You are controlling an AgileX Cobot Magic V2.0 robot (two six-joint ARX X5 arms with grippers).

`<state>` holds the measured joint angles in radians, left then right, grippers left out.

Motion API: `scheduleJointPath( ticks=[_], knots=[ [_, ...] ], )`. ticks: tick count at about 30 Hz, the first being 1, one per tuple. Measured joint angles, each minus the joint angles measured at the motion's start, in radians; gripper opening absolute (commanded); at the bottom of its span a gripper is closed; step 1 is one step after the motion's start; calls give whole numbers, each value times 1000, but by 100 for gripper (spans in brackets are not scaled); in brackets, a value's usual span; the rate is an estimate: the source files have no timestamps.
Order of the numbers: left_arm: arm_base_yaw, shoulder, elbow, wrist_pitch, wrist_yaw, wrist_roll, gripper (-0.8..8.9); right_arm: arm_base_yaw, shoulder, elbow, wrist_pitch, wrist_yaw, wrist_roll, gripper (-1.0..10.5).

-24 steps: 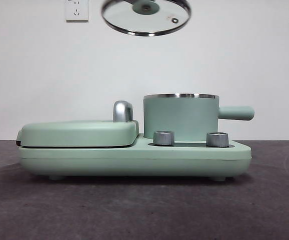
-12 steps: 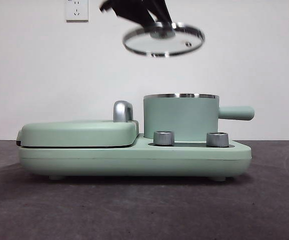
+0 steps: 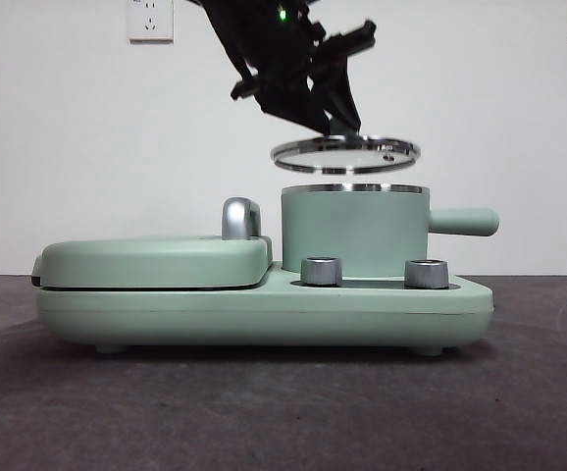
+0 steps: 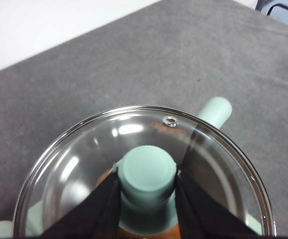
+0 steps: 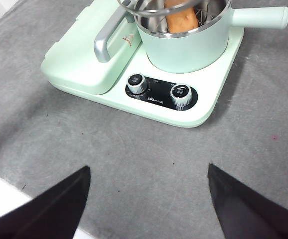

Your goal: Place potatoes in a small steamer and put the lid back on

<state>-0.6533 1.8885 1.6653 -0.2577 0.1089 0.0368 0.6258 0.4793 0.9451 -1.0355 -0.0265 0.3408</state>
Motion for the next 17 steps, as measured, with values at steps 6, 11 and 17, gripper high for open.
scheduleJointPath(
  ticks=[6, 11, 17],
  knots=[
    [0, 13, 0, 30, -2, 0, 14, 0, 0, 0, 0, 0, 0, 364],
    [0, 13, 0, 45, -2, 0, 14, 0, 0, 0, 0, 0, 0, 364],
    [-5, 36, 0, 47, -2, 0, 14, 0, 0, 0, 0, 0, 0, 364]
  ],
)
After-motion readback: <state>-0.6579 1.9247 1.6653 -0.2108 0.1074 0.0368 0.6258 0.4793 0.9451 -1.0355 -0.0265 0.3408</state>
